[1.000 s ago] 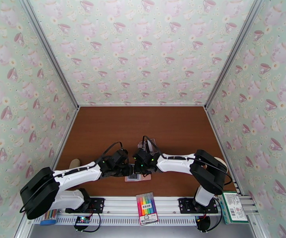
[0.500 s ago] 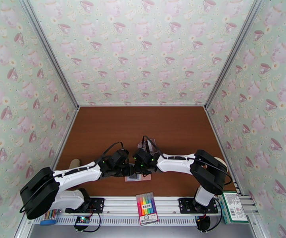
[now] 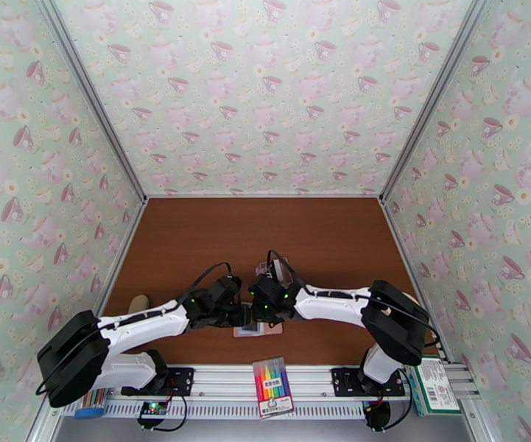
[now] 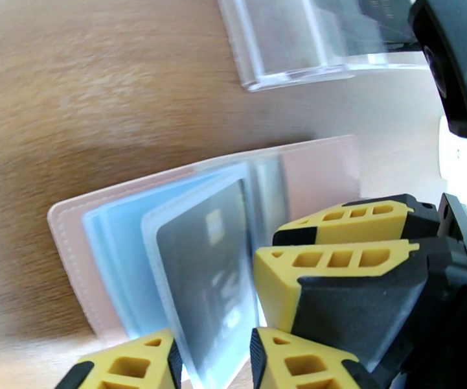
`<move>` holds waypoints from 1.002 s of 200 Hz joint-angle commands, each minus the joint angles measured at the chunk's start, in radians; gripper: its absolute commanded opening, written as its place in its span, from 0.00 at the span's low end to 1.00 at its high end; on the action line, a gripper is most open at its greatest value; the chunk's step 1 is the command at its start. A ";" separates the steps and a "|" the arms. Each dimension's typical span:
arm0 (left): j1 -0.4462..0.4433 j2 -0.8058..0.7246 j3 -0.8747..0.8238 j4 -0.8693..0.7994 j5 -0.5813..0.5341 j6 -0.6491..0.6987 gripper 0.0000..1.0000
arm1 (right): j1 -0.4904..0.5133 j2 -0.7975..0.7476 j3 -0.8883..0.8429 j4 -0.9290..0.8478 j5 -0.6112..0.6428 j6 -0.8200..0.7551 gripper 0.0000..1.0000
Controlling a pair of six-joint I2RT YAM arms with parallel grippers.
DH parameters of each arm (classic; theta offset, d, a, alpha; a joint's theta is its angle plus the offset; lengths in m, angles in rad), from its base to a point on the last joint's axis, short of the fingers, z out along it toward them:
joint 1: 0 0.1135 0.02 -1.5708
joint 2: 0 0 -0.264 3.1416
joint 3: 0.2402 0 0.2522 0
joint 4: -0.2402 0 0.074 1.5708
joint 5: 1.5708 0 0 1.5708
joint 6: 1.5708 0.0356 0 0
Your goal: Put the credit cards into the card holder
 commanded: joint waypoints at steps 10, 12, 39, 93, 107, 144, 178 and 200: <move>-0.020 0.019 0.048 0.029 0.011 -0.015 0.36 | -0.008 -0.063 -0.025 -0.030 0.044 -0.020 0.24; -0.021 0.020 0.049 0.031 0.011 -0.016 0.36 | -0.010 -0.066 -0.027 -0.031 0.047 -0.021 0.24; -0.048 0.051 0.079 0.042 0.006 -0.021 0.36 | -0.032 -0.107 -0.057 -0.051 0.073 -0.033 0.24; -0.101 0.128 0.156 0.049 -0.005 -0.014 0.36 | -0.078 -0.210 -0.106 -0.160 0.184 -0.061 0.23; -0.110 0.148 0.172 0.050 -0.006 -0.011 0.37 | -0.094 -0.245 -0.135 -0.160 0.189 -0.063 0.23; -0.128 0.202 0.203 0.065 0.000 -0.010 0.37 | -0.115 -0.282 -0.176 -0.165 0.188 -0.060 0.23; -0.132 0.200 0.229 0.027 -0.010 0.013 0.37 | -0.116 -0.306 -0.184 -0.175 0.193 -0.052 0.23; -0.126 0.149 0.233 -0.037 -0.063 0.037 0.37 | -0.117 -0.342 -0.187 -0.179 0.193 -0.050 0.23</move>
